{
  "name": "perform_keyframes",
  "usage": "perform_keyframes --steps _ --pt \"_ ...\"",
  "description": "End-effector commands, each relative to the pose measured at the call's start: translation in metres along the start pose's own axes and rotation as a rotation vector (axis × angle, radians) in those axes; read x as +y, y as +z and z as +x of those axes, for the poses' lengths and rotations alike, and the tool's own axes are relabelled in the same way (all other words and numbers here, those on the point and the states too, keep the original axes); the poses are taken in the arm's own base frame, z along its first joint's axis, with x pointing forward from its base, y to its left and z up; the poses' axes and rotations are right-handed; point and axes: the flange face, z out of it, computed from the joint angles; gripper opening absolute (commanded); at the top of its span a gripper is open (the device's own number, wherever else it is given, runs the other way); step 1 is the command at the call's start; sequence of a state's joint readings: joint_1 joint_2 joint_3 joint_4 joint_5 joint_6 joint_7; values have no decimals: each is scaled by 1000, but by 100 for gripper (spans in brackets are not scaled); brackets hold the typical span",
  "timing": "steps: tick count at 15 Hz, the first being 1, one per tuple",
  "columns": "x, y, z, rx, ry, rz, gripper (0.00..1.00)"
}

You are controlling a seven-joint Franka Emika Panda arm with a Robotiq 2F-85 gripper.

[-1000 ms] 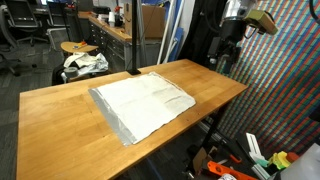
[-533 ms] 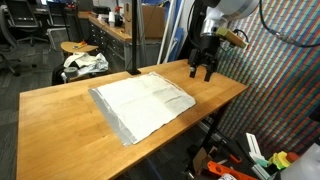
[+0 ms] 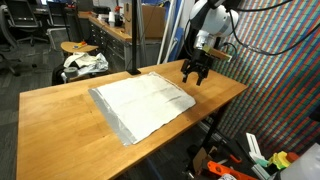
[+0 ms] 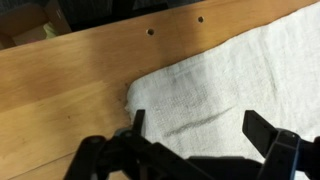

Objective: Fold the cloth

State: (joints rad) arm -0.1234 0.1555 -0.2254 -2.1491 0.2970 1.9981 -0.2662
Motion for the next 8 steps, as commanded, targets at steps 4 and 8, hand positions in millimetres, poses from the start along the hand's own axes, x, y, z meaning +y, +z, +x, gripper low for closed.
perform_keyframes --steps 4,8 --pt "37 9 43 -13 -26 26 100" --pt "55 24 61 -38 -56 25 100"
